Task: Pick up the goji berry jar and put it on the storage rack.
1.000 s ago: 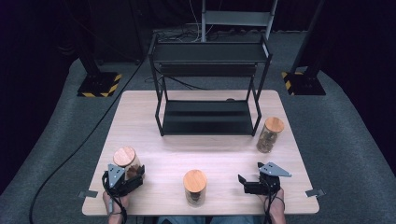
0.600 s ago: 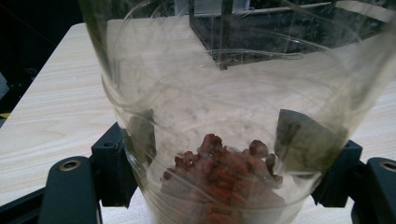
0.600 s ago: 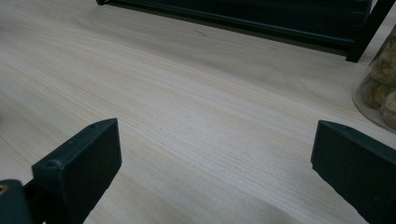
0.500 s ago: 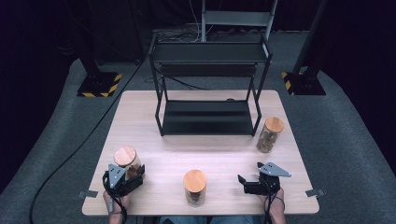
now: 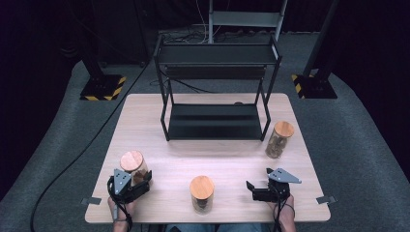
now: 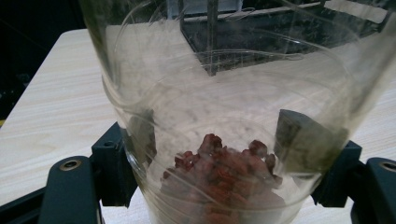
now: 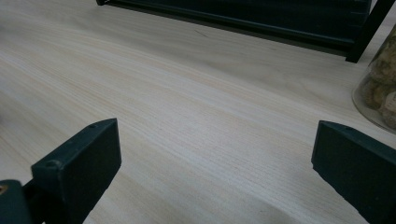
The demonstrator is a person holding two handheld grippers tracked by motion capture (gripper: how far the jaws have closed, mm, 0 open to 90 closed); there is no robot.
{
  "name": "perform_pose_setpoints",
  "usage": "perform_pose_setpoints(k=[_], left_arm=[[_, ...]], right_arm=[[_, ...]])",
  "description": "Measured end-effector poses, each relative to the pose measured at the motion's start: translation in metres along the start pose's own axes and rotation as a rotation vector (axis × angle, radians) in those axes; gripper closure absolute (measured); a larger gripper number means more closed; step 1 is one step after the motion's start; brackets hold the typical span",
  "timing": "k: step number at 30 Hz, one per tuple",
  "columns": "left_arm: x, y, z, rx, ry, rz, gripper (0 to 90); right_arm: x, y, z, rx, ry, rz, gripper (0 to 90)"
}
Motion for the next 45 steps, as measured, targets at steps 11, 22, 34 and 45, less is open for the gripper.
perform_pose_setpoints(k=[11,22,34,45], left_arm=[[0.007,0.003,0.009,-0.021,0.0,0.002,25.0],[0.01,0.002,0.016,-0.034,-0.005,-0.004,25.0],[0.014,-0.001,0.025,-0.055,-0.015,-0.006,25.0],[0.017,-0.002,0.029,-0.067,-0.017,-0.005,25.0]], right_arm=[[0.0,0.0,0.0,0.0,0.0,-0.004,0.7],[0.0,-0.001,0.0,0.003,0.0,-0.005,0.8],[0.0,-0.001,-0.001,0.004,0.006,-0.01,0.9],[-0.001,-0.001,-0.001,0.005,0.007,-0.016,1.0]])
Point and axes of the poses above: each handheld gripper's, and its own axes: y roughly backward along the jaws, x roughly out of its top, z roughly to its right, the point moved 9 cm from there along -y, roughly forward along the jaws, and after that the axes turned 14 degrees about y, right-handed, at the moved point
